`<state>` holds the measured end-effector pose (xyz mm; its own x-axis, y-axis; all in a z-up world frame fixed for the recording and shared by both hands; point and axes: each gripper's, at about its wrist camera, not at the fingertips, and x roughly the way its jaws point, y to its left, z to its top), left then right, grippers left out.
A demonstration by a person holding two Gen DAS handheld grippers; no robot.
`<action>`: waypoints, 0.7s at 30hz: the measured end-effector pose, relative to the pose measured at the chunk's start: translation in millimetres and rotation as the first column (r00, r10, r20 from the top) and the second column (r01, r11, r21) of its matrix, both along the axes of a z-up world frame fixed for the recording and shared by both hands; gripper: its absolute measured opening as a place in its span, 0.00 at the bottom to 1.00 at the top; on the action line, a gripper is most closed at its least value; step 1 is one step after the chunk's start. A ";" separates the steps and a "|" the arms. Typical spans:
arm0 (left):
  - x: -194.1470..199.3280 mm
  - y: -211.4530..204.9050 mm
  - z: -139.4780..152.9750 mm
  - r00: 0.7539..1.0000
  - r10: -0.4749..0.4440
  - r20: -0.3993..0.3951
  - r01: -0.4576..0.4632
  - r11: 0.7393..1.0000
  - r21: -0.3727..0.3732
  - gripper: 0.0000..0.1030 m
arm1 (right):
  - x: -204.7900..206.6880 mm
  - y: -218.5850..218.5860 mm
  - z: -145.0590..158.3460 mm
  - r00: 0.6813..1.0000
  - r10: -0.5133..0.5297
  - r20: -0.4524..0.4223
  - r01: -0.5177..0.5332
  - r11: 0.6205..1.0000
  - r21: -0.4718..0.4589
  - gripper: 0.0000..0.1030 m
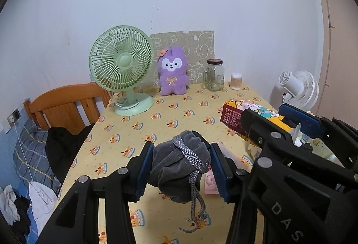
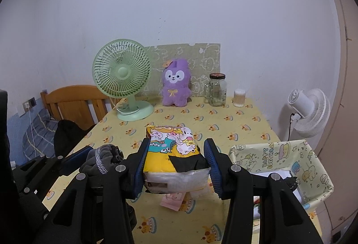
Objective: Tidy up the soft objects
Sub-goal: 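Carry the grey pouch and yellow pack over the patterned box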
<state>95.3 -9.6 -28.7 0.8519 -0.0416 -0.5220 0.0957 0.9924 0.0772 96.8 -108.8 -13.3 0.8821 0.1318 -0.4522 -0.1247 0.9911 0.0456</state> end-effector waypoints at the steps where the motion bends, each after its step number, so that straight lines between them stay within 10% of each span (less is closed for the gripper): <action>1: 0.1 -2.5 0.5 1.000 -0.001 0.001 0.001 1.000 0.001 0.50 | 0.0 -2.0 1.0 1.000 -0.003 0.001 0.003 1.000 -0.002 0.50; 21: 1.0 -64.3 16.3 0.994 -0.094 0.053 0.094 0.996 0.004 0.50 | -2.7 -64.6 17.0 0.996 -0.088 0.031 0.088 0.996 -0.001 0.50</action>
<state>96.3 -73.9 -12.4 0.8706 -0.1223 -0.4766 0.1845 0.9791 0.0858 94.1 -173.4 3.7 0.9040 0.0519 -0.4245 -0.0382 0.9984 0.0408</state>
